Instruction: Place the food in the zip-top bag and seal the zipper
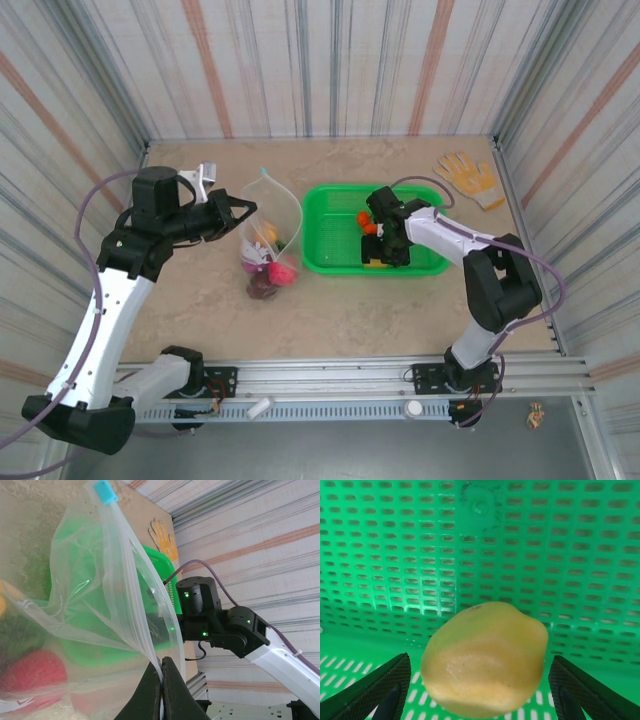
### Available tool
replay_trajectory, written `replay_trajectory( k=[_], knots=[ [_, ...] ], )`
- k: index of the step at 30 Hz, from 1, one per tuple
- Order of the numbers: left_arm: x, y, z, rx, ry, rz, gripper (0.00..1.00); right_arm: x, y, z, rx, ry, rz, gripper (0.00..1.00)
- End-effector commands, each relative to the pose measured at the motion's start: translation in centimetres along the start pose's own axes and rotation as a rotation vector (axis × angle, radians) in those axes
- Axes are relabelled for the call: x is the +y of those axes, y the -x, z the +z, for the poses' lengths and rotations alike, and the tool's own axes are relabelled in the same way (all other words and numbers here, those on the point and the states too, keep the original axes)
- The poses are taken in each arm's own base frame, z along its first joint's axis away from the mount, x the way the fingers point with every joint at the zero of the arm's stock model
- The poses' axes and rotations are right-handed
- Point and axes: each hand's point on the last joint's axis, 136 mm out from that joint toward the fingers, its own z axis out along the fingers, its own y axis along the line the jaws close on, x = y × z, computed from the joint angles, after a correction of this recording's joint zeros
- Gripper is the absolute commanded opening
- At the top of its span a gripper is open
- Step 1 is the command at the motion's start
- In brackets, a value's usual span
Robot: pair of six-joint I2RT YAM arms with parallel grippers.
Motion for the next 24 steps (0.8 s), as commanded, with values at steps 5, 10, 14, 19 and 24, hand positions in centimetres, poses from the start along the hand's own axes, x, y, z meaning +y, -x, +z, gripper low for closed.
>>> replay_trajectory(
  k=[5,10,14,19,24],
  knots=[
    [-0.7,-0.2,-0.5,-0.009,-0.034,0.027,0.0,-0.1,-0.1,0.6,0.009,0.014,0.005,0.54],
    [0.0,-0.8,-0.2,0.008,-0.029,0.006,0.0,-0.2,0.9,-2.2,-0.059,0.001,-0.011,0.52],
    [0.7,-1.4,-0.1,0.017,-0.015,-0.003,0.0,0.7,2.2,-6.1,-0.142,0.033,-0.022,0.52],
    [0.7,-1.6,-0.3,0.017,-0.013,-0.002,0.0,3.4,3.7,-11.9,-0.251,0.151,-0.055,0.52],
    [0.5,-1.4,-0.4,0.014,-0.017,0.003,0.0,7.8,4.7,-19.3,-0.404,0.289,-0.136,0.52]
  ],
)
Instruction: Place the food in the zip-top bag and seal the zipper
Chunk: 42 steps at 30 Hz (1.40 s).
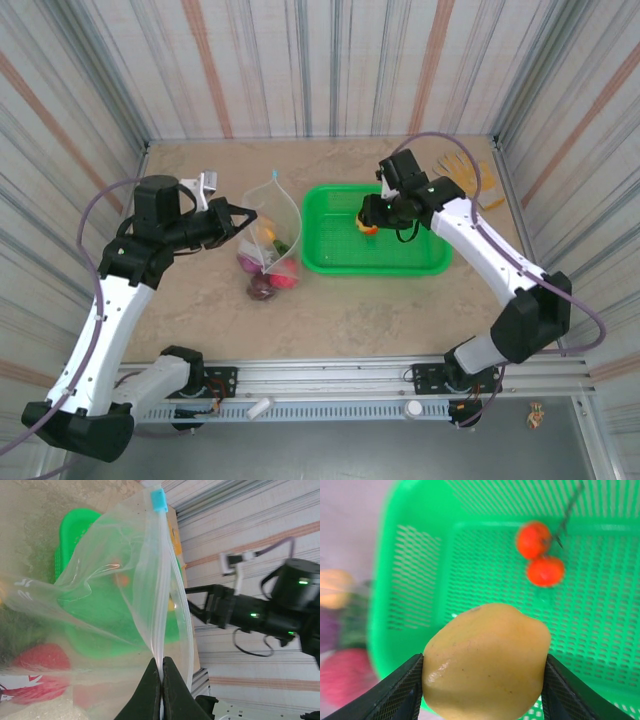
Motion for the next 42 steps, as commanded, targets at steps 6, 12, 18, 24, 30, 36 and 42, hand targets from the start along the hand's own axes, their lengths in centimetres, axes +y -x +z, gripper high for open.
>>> replay_trajectory(
  k=[6,12,18,24,30,36,42],
  knots=[
    [-0.8,0.1,-0.4,-0.002,-0.024,0.017,0.0,11.7,2.6,-9.2,-0.18,0.221,-0.269,0.53],
    [-0.9,0.1,-0.4,0.0,-0.026,0.014,0.0,18.7,2.5,-11.8,-0.218,0.354,-0.401,0.53],
    [-1.4,0.4,-0.8,-0.007,-0.026,0.024,0.0,22.8,0.1,-9.7,-0.14,0.405,-0.488,0.53],
    [-1.5,0.5,-0.9,-0.013,-0.022,0.03,0.0,23.6,-2.0,-5.6,-0.067,0.307,-0.548,0.55],
    [-1.5,0.5,-0.9,-0.014,-0.021,0.032,0.0,22.4,-2.1,-3.2,-0.077,0.172,-0.572,0.56],
    [-1.7,0.6,-1.0,-0.017,-0.027,0.035,0.0,21.7,-1.2,-1.9,-0.097,0.09,-0.567,0.58],
    [-1.8,0.6,-1.0,-0.018,-0.031,0.039,0.0,22.0,-1.0,-1.2,-0.104,0.085,-0.562,0.73]
  ],
)
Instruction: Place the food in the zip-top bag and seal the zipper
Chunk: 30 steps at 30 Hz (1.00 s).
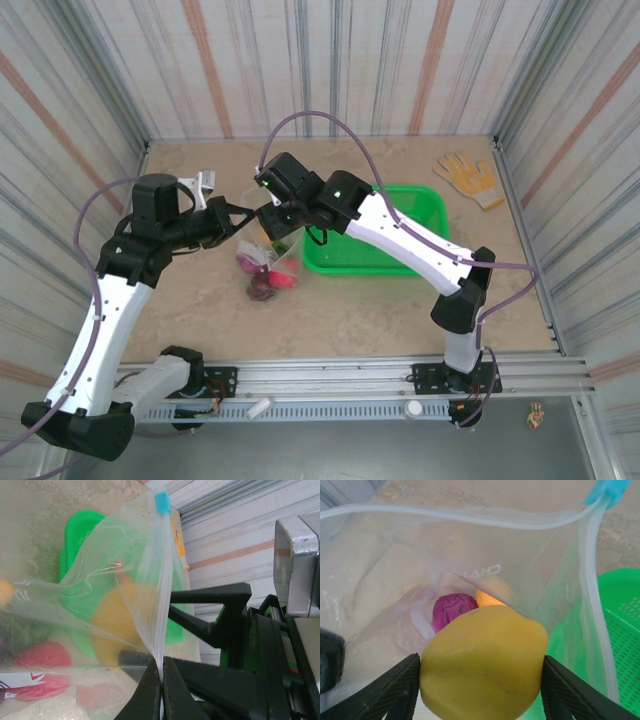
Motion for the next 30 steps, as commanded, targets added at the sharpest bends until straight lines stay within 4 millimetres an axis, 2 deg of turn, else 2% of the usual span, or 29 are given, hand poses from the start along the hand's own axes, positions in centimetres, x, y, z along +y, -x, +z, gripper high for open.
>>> replay_trajectory(
  k=[1,6,15,18,24,28,30],
  knots=[
    [-1.7,0.4,-0.7,-0.014,-0.048,0.045,0.0,-0.2,0.7,-0.2,-0.017,-0.018,-0.004,0.76],
    [-1.5,0.4,-0.7,-0.016,-0.041,0.046,0.0,-0.1,0.9,-0.6,-0.028,-0.007,0.0,0.79],
    [-1.6,0.4,-0.6,-0.013,-0.046,0.044,0.0,-0.2,1.3,-1.7,-0.047,0.012,0.005,0.75],
    [-1.5,0.3,-0.6,-0.013,-0.045,0.046,0.0,0.1,2.1,-3.1,-0.081,0.051,0.015,0.73],
    [-1.3,0.3,-0.6,-0.016,-0.038,0.047,0.0,-0.4,4.4,-7.5,-0.196,0.124,0.051,0.68],
    [-1.2,0.2,-0.6,-0.015,-0.036,0.049,0.0,-2.1,5.1,-10.0,-0.265,0.163,0.124,0.63],
    [-1.1,0.1,-0.6,-0.014,-0.034,0.049,0.0,-3.9,5.3,-10.9,-0.307,0.157,0.186,0.62]
  ],
)
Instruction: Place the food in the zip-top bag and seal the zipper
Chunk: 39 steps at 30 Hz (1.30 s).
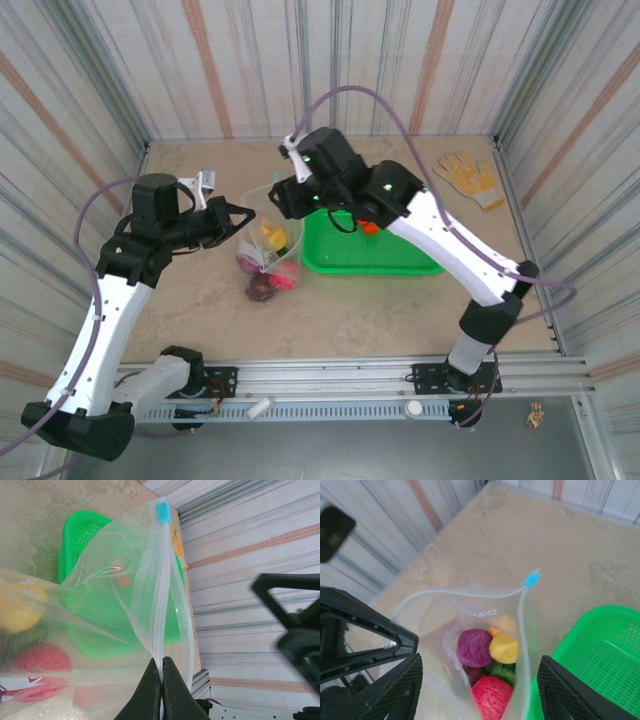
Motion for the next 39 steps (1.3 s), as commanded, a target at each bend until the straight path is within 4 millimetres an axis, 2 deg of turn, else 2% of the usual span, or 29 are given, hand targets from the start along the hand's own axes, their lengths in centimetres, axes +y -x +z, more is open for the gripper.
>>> replay_trajectory(
  k=[1,4,9,12,17,20,24,28,34,39],
  knots=[
    [-1.1,0.1,-0.7,-0.014,-0.03,0.046,0.0,-2.1,1.5,-2.5,-0.096,0.014,0.107,0.61],
    [-1.2,0.1,-0.8,-0.018,-0.03,0.051,0.0,-6.8,0.0,-2.4,-0.1,-0.056,0.225,0.6],
    [-1.2,0.1,-0.8,-0.014,-0.035,0.049,0.0,-15.0,-5.1,-0.9,-0.025,-0.227,0.347,0.59],
    [-1.3,0.0,-0.6,-0.008,-0.04,0.048,0.0,-18.5,-8.4,0.7,0.033,-0.269,0.42,0.59],
    [-1.2,0.1,-0.4,-0.006,-0.042,0.046,0.0,-23.0,-12.2,3.5,0.087,-0.28,0.559,0.56],
    [-1.2,0.0,-0.4,-0.002,-0.044,0.046,0.0,-24.9,-13.8,5.3,0.119,-0.285,0.613,0.55],
    [-1.1,0.0,-0.4,0.001,-0.039,0.049,0.0,-26.3,-15.4,7.8,0.175,-0.295,0.62,0.56],
    [-0.9,-0.1,-0.4,0.002,-0.036,0.05,0.0,-27.3,-17.4,9.6,0.237,-0.325,0.612,0.61],
    [-0.7,-0.3,-0.1,0.01,-0.041,0.044,0.0,-28.2,-20.3,11.0,0.318,-0.382,0.594,0.64],
    [-0.4,-0.2,0.2,0.012,-0.029,0.045,0.0,-28.7,-21.8,12.2,0.356,-0.401,0.591,0.64]
  ],
)
